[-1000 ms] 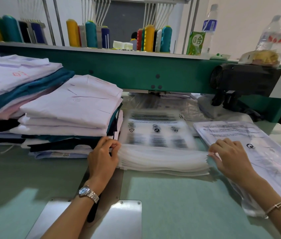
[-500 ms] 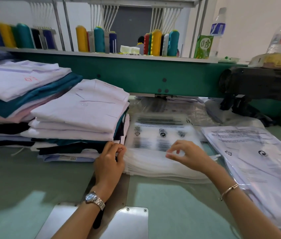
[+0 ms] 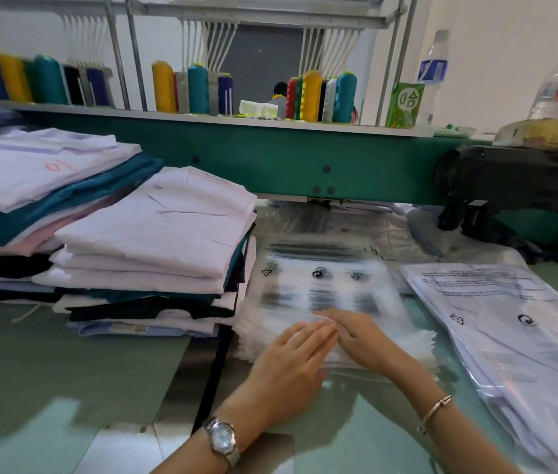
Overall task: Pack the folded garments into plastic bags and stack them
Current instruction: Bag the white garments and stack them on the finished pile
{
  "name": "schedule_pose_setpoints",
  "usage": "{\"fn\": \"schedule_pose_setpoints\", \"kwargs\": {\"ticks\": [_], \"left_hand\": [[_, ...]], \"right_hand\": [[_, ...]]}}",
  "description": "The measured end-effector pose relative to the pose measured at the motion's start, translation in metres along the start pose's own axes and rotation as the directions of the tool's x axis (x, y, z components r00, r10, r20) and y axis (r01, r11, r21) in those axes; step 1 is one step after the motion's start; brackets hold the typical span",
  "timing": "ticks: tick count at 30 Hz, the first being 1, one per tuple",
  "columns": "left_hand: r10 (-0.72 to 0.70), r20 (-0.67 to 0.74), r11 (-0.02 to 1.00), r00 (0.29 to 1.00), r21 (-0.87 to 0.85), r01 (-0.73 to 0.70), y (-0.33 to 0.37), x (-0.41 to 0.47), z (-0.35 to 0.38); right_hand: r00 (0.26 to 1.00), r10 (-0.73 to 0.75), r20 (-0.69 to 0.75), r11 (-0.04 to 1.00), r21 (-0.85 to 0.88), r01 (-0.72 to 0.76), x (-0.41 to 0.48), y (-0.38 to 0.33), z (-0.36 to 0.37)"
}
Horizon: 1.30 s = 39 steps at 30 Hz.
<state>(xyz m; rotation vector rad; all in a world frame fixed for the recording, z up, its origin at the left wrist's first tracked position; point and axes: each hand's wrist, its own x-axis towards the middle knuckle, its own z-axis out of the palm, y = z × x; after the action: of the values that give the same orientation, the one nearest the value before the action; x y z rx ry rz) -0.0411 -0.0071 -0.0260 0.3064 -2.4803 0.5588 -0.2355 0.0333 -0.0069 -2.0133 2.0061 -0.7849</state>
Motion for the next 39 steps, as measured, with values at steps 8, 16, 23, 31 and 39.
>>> {"fn": "schedule_pose_setpoints", "kwargs": {"ticks": [8,16,23,31,39], "left_hand": [[-0.168,0.206,0.980,0.964,0.142,0.141,0.004,-0.005,-0.001],[-0.181,0.197,0.983,0.964,0.018,0.181,0.007,-0.009,-0.002],[-0.193,0.183,0.981,0.964,0.009,0.195,0.008,-0.012,0.005],[-0.181,-0.139,0.961,0.974,-0.234,0.145,0.000,-0.010,-0.010],[-0.447,-0.469,0.883,0.762,-0.096,0.459,-0.074,-0.010,-0.063]], "right_hand": [[0.962,0.161,-0.222,0.963,0.248,-0.104,-0.002,-0.003,0.001],[0.871,0.205,-0.447,0.953,0.295,-0.073,-0.007,-0.020,0.006],[0.879,-0.134,-0.458,0.974,-0.226,0.031,-0.014,-0.015,0.014],[0.976,-0.049,-0.212,0.905,-0.423,-0.047,-0.014,-0.009,0.025],[0.979,-0.041,-0.198,0.920,-0.391,-0.041,-0.019,-0.006,0.026]]}}
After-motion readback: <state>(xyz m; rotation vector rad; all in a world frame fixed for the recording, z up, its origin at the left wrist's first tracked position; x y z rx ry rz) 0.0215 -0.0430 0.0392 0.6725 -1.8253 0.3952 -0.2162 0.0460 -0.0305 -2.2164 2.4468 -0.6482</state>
